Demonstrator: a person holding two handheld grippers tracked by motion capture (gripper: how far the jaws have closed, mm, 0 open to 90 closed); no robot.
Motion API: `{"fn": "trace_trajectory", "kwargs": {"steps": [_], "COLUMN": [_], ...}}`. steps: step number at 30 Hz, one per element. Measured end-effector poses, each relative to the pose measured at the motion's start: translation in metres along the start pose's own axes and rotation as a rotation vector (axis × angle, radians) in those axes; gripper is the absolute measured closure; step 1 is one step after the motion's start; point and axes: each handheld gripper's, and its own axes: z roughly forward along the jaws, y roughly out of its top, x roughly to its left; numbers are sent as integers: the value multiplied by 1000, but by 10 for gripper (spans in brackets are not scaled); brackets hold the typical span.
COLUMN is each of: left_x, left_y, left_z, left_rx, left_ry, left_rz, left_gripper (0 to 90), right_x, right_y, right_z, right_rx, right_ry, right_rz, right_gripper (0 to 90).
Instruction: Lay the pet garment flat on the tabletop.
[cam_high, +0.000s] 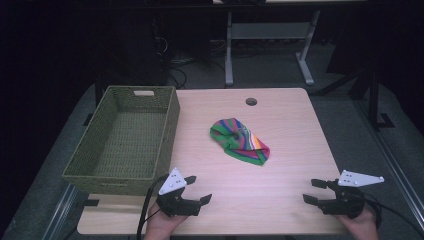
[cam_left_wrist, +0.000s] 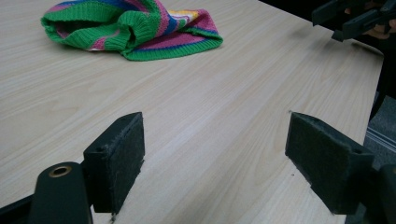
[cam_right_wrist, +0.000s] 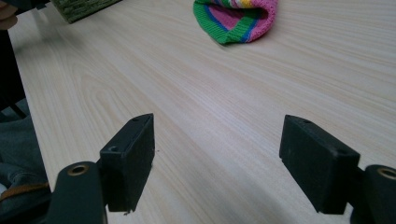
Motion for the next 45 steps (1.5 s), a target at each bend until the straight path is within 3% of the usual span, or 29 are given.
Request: {"fn": "trace_trajectory", "kwargs": {"steps": [20, 22, 28, 37, 38, 45], "left_x": [2, 2, 2, 5, 6, 4], "left_y": [-2, -2, -1, -2, -2, -1], "left_z": [-1, -1, 1, 0, 0, -2], "left_rx": [-3, -5, 1, -15, -20, -27], "left_ry": [-10, -9, -14, -15, -19, -12], "left_rz": [-4, 0, 7, -20, -26, -11], "left_gripper": [195, 195, 194, 188, 181, 179], "right_x": [8, 11, 12, 15, 16, 15], "right_y": [10, 14, 28, 50, 57, 82], "right_z": [12, 12, 12, 18, 21, 33], "right_rx": [53, 55, 62, 73, 68, 120], "right_ry": [29, 18, 46, 71, 62, 97], "right_rz": [-30, -50, -53, -70, -95, -111], "right_gripper": [254, 251, 230, 234, 233, 232]}}
